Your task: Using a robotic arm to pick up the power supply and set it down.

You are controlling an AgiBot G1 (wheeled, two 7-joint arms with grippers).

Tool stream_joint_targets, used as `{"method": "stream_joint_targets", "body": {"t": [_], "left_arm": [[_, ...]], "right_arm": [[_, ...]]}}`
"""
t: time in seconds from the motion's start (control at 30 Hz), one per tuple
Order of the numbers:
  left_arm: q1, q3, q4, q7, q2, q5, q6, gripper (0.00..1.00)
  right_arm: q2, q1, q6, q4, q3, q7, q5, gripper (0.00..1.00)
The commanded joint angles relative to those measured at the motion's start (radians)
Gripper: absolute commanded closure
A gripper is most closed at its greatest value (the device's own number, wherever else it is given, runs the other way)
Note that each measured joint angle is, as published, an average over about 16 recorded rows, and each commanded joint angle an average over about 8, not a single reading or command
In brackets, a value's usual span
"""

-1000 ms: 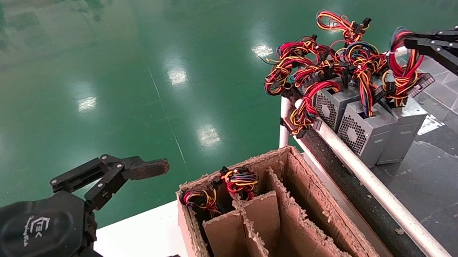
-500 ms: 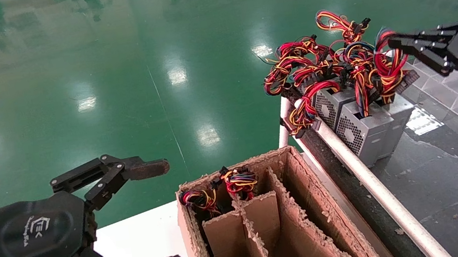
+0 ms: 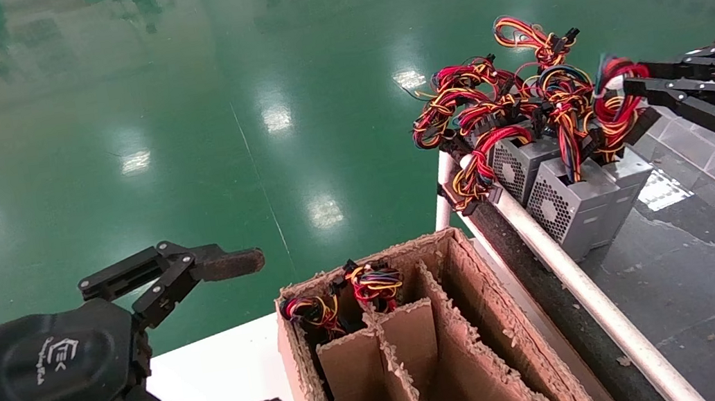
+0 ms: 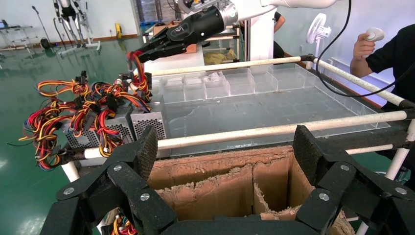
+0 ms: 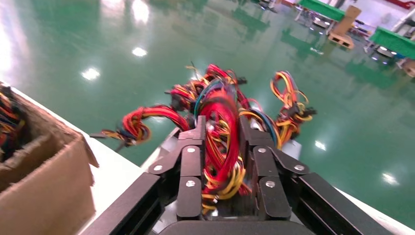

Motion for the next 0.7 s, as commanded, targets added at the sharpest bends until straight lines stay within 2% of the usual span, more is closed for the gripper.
{"method": "stream_joint_targets", "body": {"t": [0.03,0.23,0.53,0.7], "left_arm": [[0.0,0.0,0.0,0.0,0.0,0.0,0.0,0.0],[0.0,0.0,0.0,0.0,0.0,0.0,0.0,0.0],[0.0,0.001,0.0,0.0,0.0,-0.001,0.0,0.0],[0.0,0.001,0.001,0.001,0.0,-0.001,0.0,0.0]], "right_arm": [[0.003,0.002,0.008,-0.004,-0.003,-0.007,-0.005,0.0],[0.013,0.015,0.001,-0.014,-0.001,-0.005,-0.002,0.0],[0.043,0.051,-0.109,-0.01,0.05,0.026,0.076,0.0],[0.051,0.02,-0.123,0.05,0.065,0.059,0.114,0.0]]}}
